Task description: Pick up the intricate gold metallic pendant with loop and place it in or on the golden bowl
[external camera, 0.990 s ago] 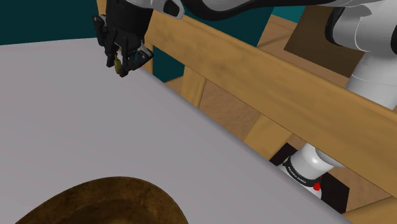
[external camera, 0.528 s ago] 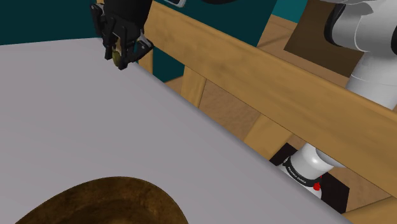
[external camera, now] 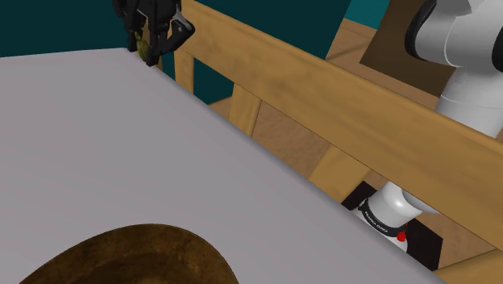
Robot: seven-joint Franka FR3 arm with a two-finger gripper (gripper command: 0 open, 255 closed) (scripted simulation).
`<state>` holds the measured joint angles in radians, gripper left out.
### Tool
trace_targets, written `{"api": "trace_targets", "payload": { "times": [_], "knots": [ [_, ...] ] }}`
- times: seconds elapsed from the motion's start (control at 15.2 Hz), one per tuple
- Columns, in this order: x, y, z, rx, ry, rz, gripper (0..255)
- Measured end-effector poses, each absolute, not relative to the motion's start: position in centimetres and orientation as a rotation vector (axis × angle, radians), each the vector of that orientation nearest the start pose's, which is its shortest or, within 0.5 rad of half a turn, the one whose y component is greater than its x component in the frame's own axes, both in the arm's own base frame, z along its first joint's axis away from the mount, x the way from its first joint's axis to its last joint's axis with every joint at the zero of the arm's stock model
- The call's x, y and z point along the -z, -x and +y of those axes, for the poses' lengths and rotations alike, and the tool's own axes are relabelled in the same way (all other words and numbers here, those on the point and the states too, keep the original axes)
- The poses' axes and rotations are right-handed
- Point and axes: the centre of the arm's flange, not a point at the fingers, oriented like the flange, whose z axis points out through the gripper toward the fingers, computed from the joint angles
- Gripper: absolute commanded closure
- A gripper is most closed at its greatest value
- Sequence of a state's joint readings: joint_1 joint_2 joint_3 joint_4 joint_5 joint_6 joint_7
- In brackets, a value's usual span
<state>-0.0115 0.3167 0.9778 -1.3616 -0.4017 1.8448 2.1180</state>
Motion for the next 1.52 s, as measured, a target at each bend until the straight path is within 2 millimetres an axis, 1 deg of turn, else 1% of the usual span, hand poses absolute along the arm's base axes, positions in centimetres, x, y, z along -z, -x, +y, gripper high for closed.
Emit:
{"api": "trace_targets", "payload": {
  "times": [0.13,0.66,0.73,0.79,0.92,1.06,1.25,1.39,1.52],
  "knots": [
    [-64.4,-46.7,44.7,0.219,2.371,1.562,255],
    [-68.5,-46.5,44.8,0.219,2.371,1.562,255],
    [-68.7,-46.0,44.9,0.219,2.371,1.563,255],
    [-68.8,-45.2,45.5,0.219,2.371,1.563,255],
    [-69.1,-42.8,46.5,0.219,2.372,1.562,255],
    [-68.9,-40.7,47.8,0.219,2.372,1.561,255],
    [-69.1,-37.1,49.5,0.218,2.372,1.561,255],
    [-69.3,-34.7,51.1,0.218,2.372,1.561,255],
    [-68.7,-32.3,51.9,0.220,2.372,1.562,255]
  ]
}}
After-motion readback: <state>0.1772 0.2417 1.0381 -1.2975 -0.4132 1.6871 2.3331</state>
